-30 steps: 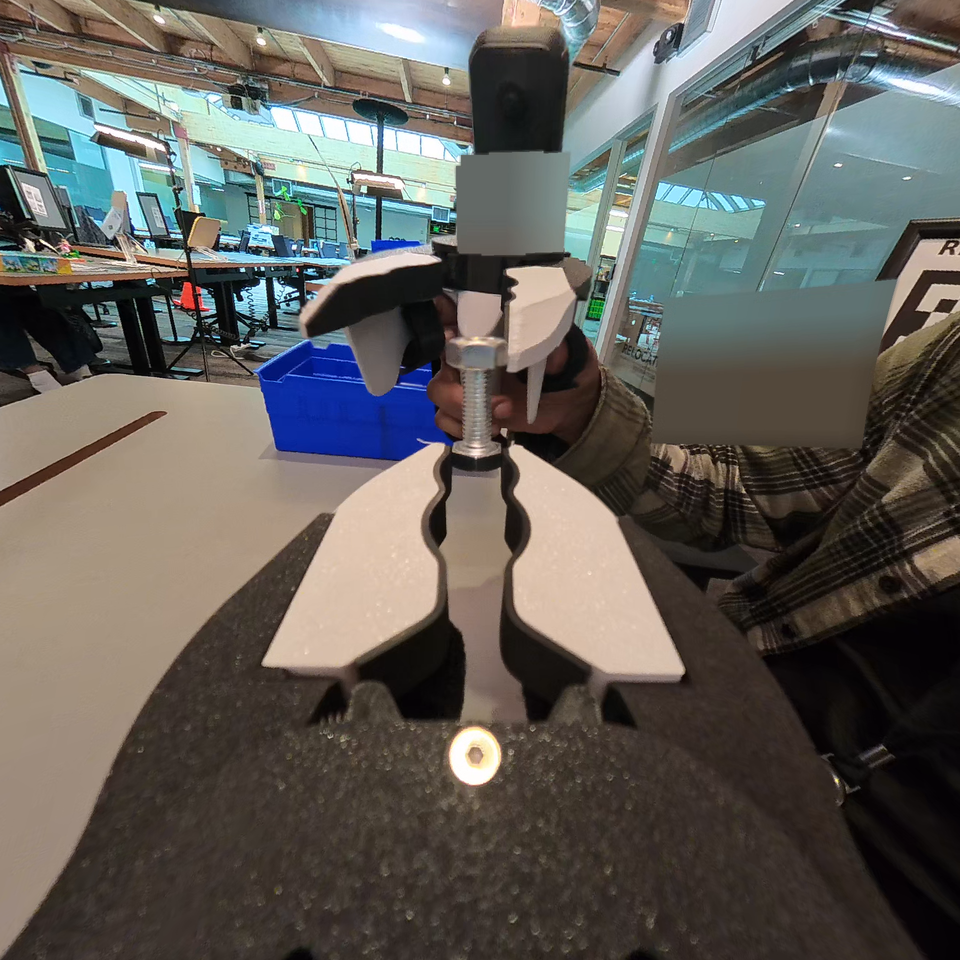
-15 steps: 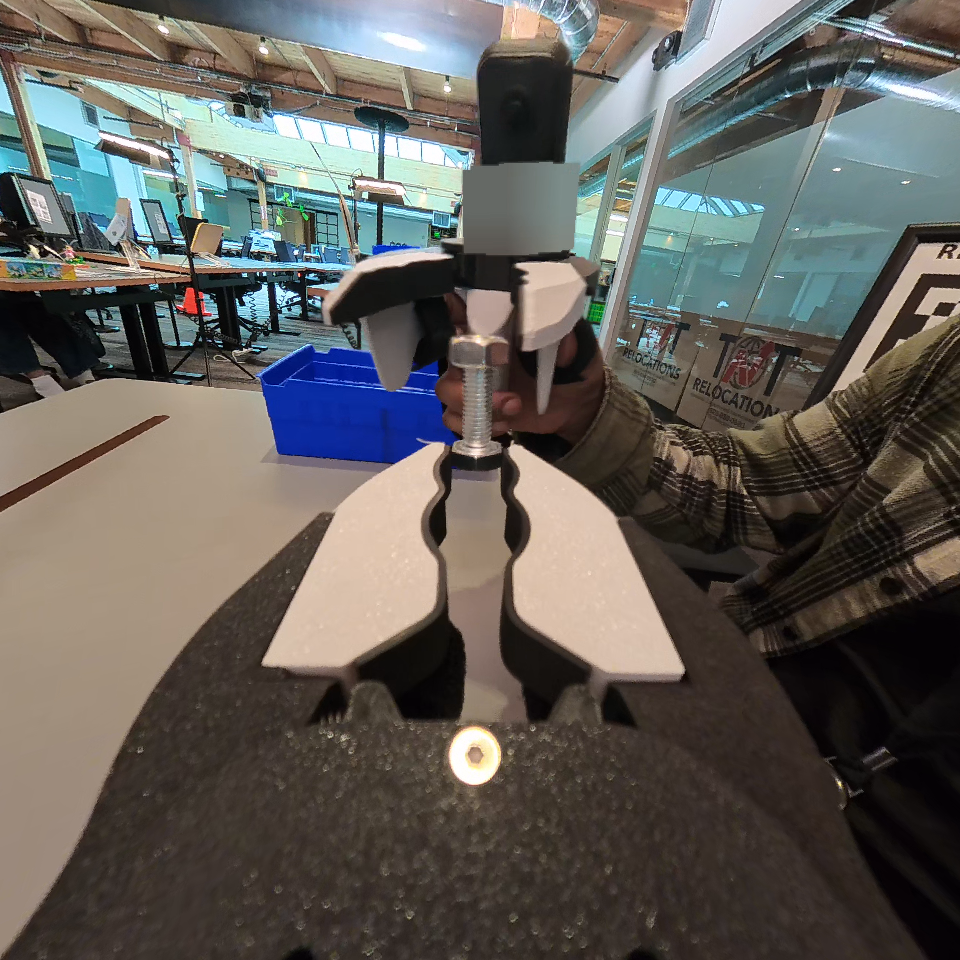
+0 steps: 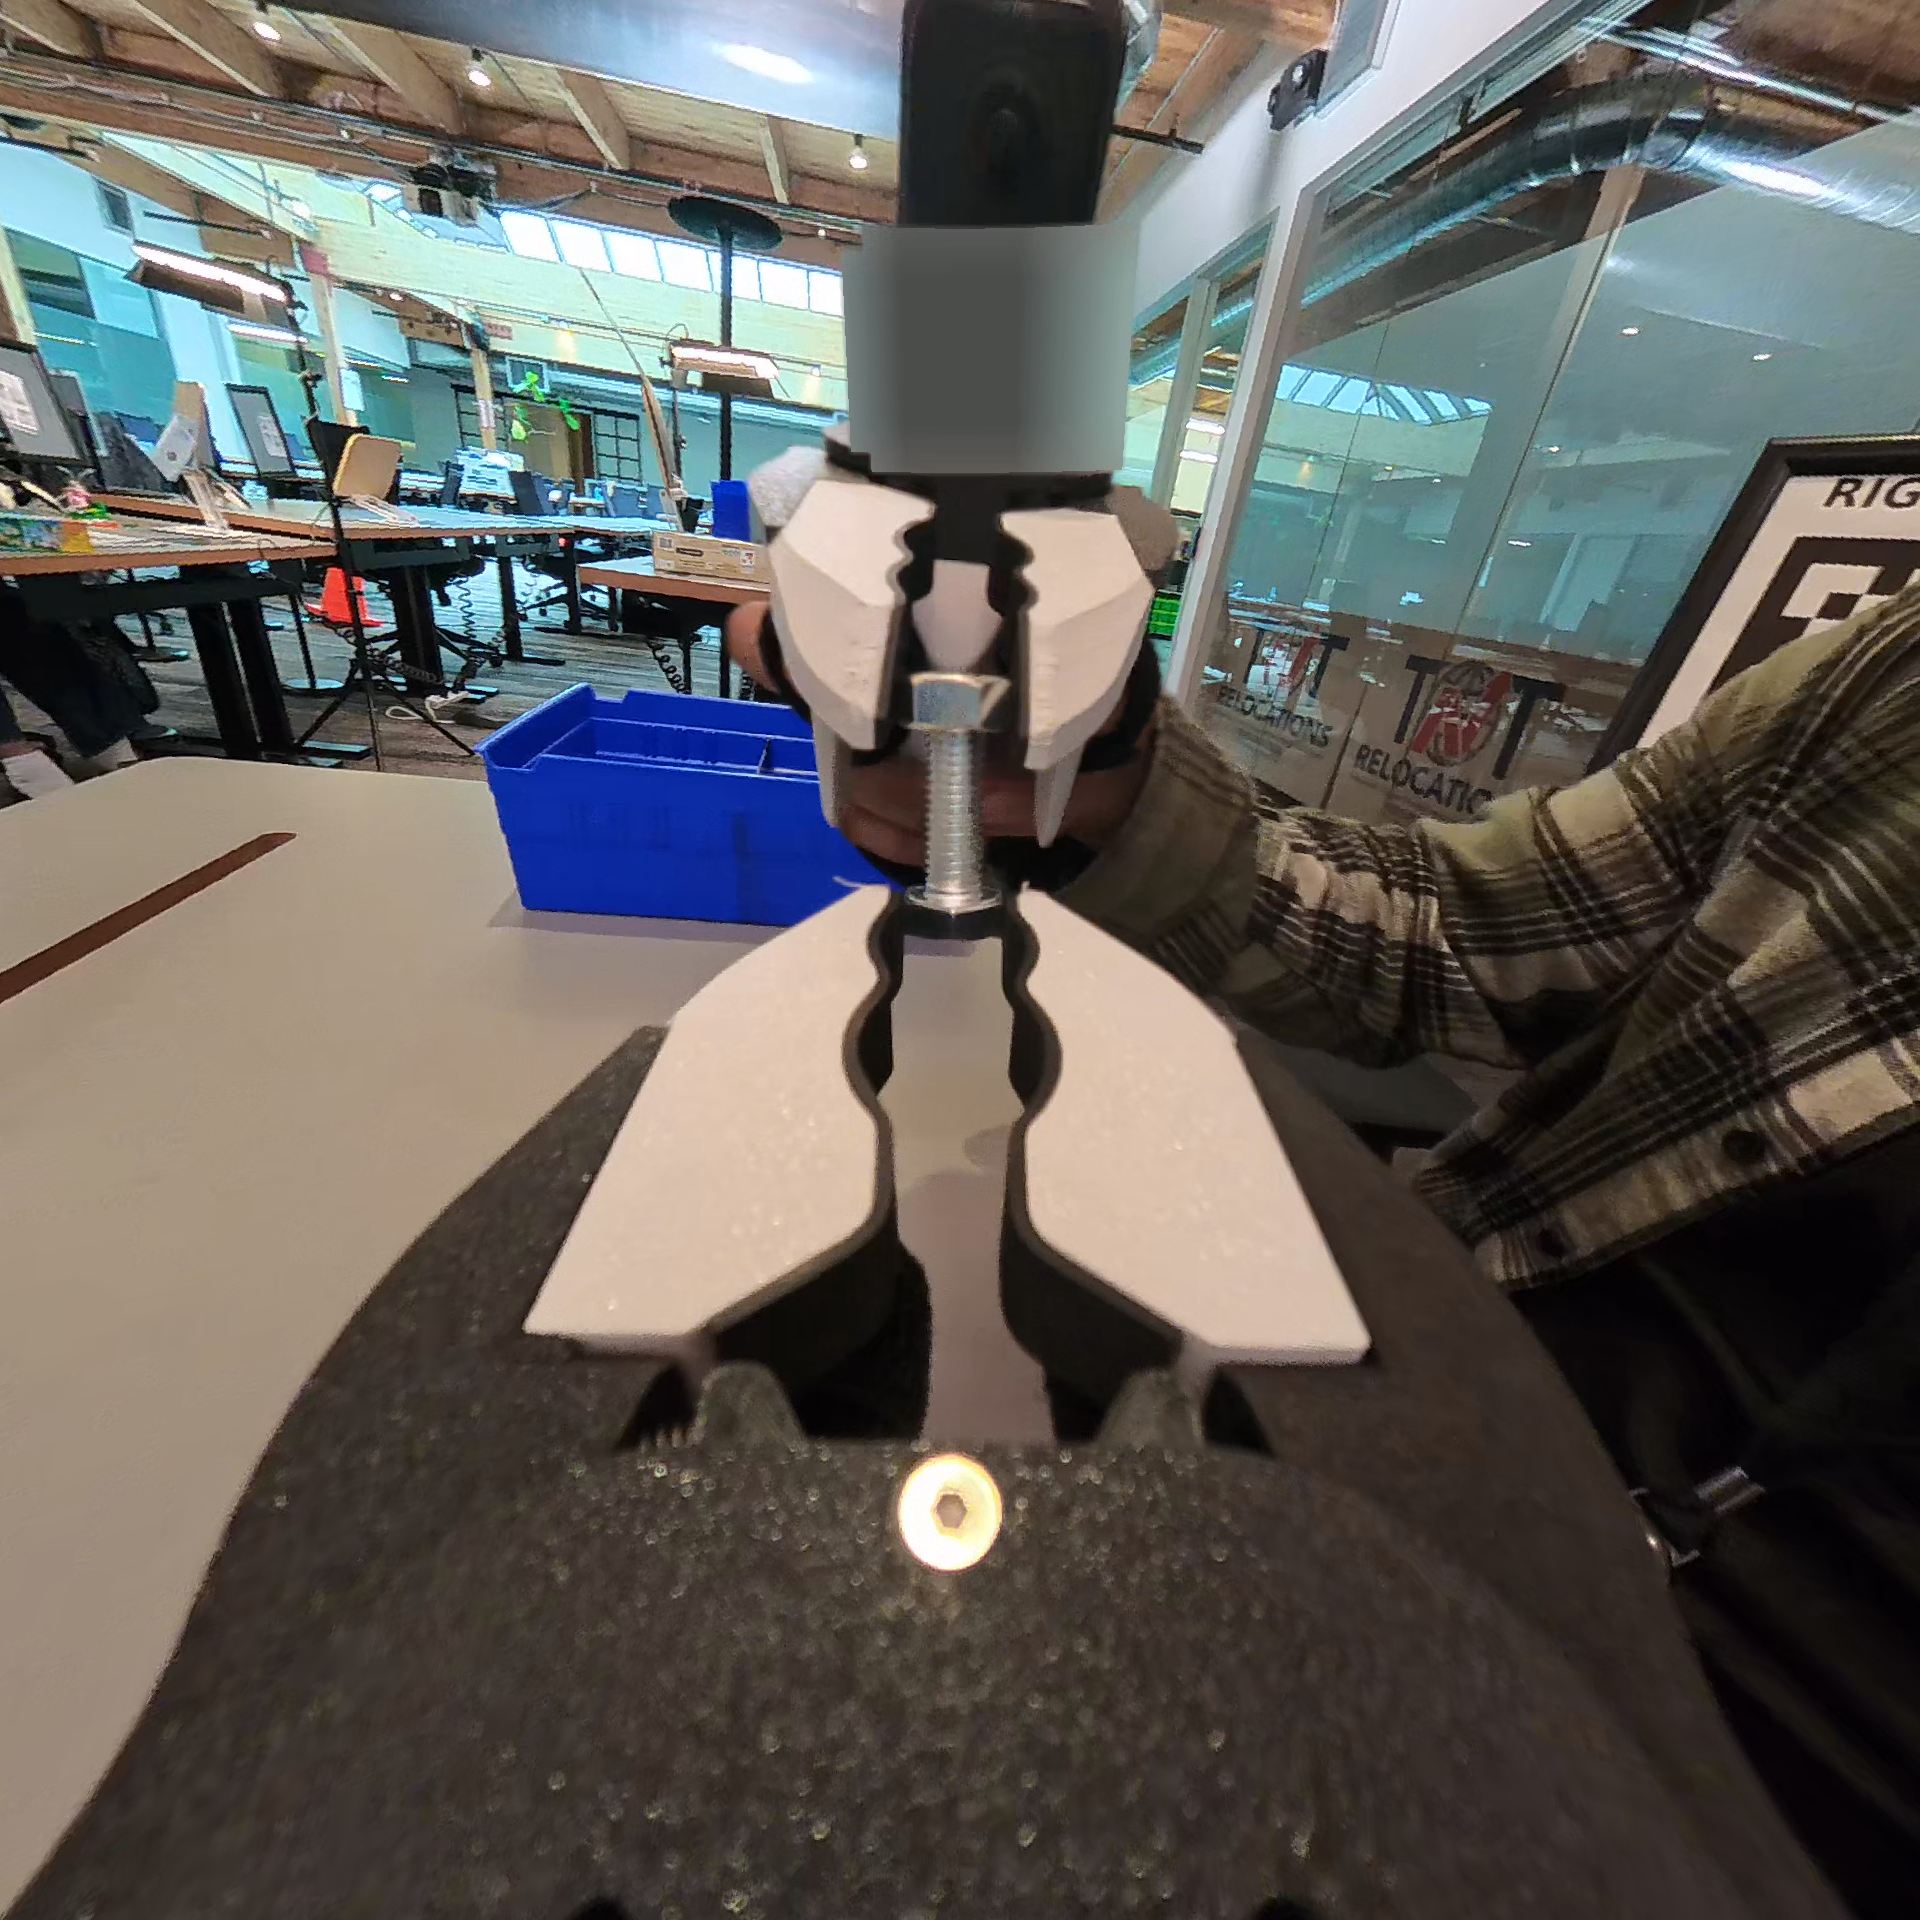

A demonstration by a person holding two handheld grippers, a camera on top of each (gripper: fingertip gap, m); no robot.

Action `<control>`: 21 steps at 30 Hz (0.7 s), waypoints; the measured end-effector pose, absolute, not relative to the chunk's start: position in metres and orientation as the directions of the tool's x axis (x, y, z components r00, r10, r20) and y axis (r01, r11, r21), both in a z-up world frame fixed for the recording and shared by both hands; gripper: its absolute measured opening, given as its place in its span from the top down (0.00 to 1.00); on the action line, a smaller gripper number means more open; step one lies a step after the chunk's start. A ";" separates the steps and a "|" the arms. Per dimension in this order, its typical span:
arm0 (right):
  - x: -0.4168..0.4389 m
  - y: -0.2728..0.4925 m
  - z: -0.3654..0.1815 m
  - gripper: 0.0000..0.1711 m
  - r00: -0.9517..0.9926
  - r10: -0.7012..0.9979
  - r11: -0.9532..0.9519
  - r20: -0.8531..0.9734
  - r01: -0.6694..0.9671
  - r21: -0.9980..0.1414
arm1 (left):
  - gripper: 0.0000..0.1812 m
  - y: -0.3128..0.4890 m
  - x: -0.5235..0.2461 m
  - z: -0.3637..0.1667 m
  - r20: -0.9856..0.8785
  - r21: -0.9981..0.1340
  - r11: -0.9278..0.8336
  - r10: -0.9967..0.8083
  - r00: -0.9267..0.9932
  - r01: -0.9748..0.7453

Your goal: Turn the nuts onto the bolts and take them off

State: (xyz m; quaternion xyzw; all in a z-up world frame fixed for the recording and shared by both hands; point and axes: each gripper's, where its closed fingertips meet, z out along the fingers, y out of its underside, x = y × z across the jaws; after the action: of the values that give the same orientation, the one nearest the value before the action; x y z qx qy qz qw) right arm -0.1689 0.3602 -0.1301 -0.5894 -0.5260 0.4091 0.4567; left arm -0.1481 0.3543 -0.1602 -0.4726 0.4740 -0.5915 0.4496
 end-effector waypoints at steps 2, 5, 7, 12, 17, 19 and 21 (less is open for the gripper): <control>-0.169 0.355 -0.131 0.89 0.020 0.999 0.030 0.037 0.266 -0.963 | 0.90 0.350 -0.147 -0.160 0.129 -0.986 -0.144 -0.976 -0.174 0.080; -0.166 0.350 -0.133 0.89 -0.125 0.989 0.117 0.082 0.312 -0.943 | 0.90 0.346 -0.145 -0.162 0.122 -0.988 -0.137 -0.974 -0.193 0.069; -0.165 0.351 -0.135 0.88 -0.181 0.980 0.141 0.078 0.364 -0.921 | 0.90 0.346 -0.144 -0.163 0.124 -0.988 -0.139 -0.973 -0.192 0.063; -0.166 0.377 -0.128 0.53 0.064 0.996 0.032 0.064 0.414 -0.910 | 0.90 0.355 -0.148 -0.160 0.126 -0.985 -0.141 -0.981 -0.145 0.095; -0.164 0.392 -0.117 0.48 0.375 0.927 -0.082 0.004 0.213 -0.974 | 0.90 0.364 -0.155 -0.154 0.127 -0.979 -0.140 -0.987 -0.095 0.148; -0.156 0.401 -0.119 0.49 0.449 0.892 -0.063 0.047 0.227 -0.972 | 0.90 0.362 -0.154 -0.153 0.124 -0.979 -0.139 -0.987 -0.103 0.152; -0.151 0.402 -0.117 0.48 0.447 0.894 -0.068 0.040 0.223 -0.973 | 0.90 0.361 -0.155 -0.151 0.115 -0.979 -0.130 -0.988 -0.100 0.157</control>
State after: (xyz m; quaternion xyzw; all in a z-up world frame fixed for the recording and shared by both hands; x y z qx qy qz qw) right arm -0.1513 0.4019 -0.1172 -0.6603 -0.4227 0.3129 0.5362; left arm -0.1546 0.3614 -0.1510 -0.4642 0.4476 -0.5912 0.4844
